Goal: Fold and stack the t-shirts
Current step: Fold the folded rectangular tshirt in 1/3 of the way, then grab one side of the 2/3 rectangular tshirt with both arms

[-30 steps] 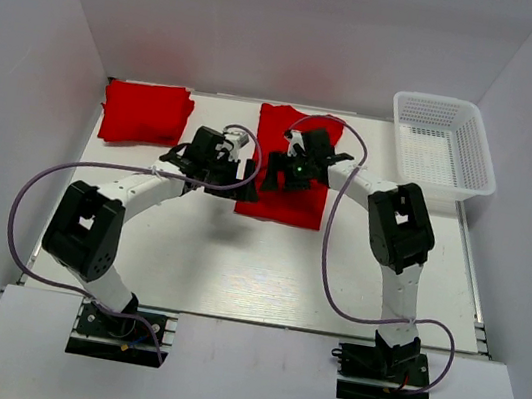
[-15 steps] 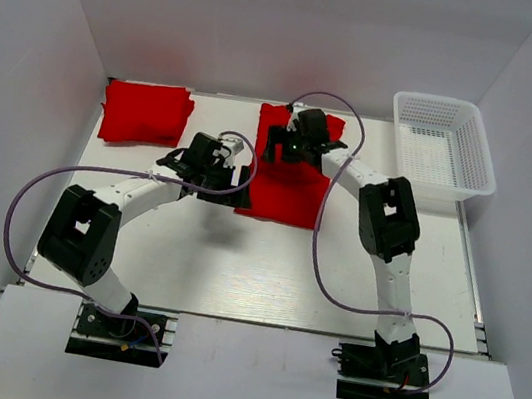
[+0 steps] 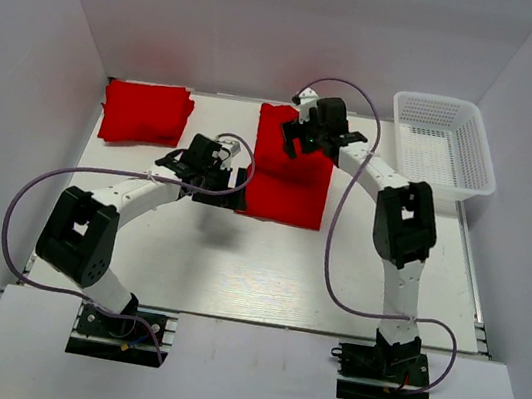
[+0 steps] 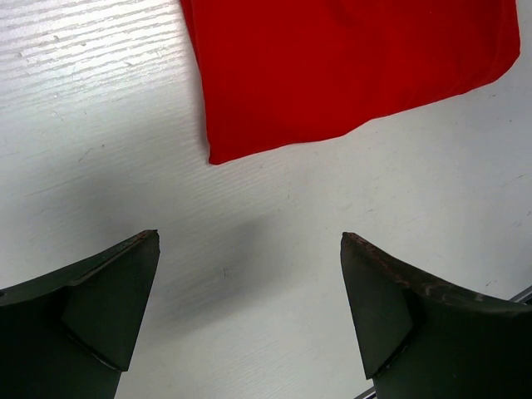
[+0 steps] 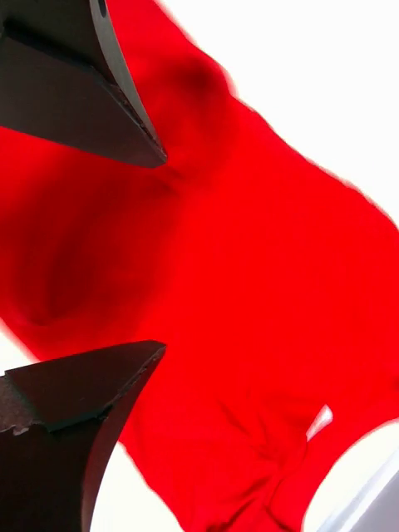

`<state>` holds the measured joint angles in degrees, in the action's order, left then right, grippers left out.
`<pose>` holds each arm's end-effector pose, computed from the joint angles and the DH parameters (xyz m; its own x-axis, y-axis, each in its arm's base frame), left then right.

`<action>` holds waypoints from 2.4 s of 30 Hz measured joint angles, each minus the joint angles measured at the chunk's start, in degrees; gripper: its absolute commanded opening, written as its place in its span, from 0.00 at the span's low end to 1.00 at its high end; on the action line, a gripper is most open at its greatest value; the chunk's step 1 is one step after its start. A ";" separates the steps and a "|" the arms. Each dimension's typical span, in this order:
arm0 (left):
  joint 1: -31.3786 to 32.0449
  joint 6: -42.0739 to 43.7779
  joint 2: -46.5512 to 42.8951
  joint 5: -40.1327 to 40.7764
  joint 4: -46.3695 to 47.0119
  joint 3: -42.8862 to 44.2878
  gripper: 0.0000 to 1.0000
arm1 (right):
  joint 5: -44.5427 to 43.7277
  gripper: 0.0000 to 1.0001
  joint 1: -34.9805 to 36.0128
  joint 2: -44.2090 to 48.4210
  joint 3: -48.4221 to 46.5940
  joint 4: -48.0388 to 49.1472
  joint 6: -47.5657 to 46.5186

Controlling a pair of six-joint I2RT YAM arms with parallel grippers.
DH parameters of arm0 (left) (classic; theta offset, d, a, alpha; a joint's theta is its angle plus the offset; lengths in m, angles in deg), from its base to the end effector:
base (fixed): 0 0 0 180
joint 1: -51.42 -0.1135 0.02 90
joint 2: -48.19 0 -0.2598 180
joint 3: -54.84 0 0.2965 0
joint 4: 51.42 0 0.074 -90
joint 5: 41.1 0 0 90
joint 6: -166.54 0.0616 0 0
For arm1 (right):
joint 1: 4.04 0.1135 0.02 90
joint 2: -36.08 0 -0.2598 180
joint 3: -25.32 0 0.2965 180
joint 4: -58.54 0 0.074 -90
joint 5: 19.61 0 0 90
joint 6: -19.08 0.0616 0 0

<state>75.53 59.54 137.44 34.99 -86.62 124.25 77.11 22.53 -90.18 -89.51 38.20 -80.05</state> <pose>0.3336 -0.1655 0.1630 -0.8681 0.0776 -0.4904 0.2807 0.8914 -0.3559 0.5148 0.2655 0.1931 -0.3803 -0.3664 -0.8492 -0.6012 0.7957 -0.0741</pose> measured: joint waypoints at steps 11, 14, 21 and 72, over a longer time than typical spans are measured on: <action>0.02 -0.07 -2.56 1.60 -0.55 -3.43 1.00 | 11.52 0.90 6.29 13.70 14.86 -7.43 -27.89; 0.00 -0.20 -2.91 2.23 -0.96 -3.76 1.00 | 8.76 0.90 6.93 10.75 15.10 -7.48 -29.86; -0.07 -0.24 -2.91 3.13 -1.64 -3.76 1.00 | -7.45 0.90 6.64 4.96 15.30 2.97 -25.14; 0.46 1.46 17.53 2.84 5.14 7.56 0.53 | 6.58 0.76 -3.30 29.99 51.28 1.81 30.08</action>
<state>75.99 61.01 154.97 37.83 -81.49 131.81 83.69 19.22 -60.19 -38.23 40.01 -49.97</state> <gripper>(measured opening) 0.537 0.796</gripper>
